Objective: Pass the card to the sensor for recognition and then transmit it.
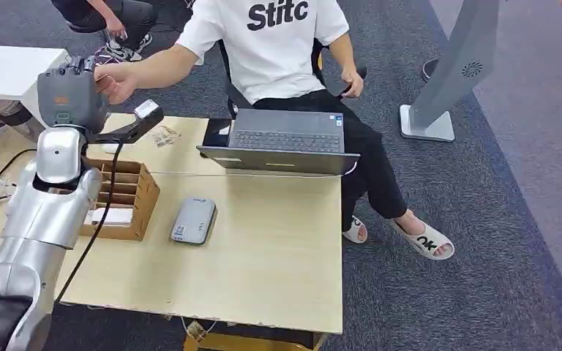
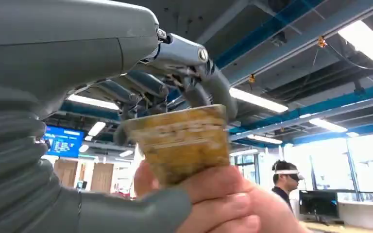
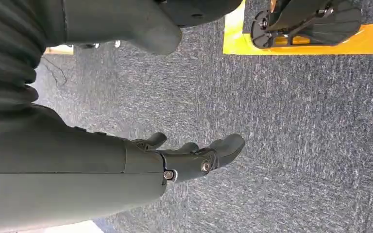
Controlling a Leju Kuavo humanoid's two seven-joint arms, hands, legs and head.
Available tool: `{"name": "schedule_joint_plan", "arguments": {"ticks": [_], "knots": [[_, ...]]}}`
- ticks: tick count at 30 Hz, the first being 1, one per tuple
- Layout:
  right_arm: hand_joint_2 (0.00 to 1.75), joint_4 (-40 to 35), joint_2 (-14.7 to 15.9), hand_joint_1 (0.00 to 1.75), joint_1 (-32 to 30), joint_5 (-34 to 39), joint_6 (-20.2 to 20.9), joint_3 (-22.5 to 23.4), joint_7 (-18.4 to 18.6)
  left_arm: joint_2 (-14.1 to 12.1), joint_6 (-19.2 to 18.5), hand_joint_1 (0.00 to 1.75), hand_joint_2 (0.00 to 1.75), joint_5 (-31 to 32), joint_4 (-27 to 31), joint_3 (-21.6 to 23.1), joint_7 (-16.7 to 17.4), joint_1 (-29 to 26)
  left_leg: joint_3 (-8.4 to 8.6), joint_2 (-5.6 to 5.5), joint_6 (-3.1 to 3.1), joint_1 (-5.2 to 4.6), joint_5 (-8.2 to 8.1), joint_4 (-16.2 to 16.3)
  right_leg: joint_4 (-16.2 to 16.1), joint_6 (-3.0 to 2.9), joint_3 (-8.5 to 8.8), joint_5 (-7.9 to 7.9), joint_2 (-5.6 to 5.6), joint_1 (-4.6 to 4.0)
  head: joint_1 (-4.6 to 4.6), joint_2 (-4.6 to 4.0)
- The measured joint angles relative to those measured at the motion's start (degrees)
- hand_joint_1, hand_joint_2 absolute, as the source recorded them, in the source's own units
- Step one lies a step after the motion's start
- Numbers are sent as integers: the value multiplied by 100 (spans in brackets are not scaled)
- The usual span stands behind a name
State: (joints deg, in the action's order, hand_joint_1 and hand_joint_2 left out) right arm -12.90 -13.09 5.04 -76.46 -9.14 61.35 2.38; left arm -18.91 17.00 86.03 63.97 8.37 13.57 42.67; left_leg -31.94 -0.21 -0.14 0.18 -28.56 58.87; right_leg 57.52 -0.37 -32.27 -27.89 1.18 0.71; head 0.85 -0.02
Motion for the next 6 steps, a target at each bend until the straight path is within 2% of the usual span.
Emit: {"name": "schedule_joint_plan", "arguments": {"ticks": [6], "knots": [[175,0,0,0,-7,101,-18,0,-20,-57,571,0,175,-591,580,-15,-403,-557,-7,3,0,0,-1,-4,3,0,1,-1,3,0,-2,-2]]}}
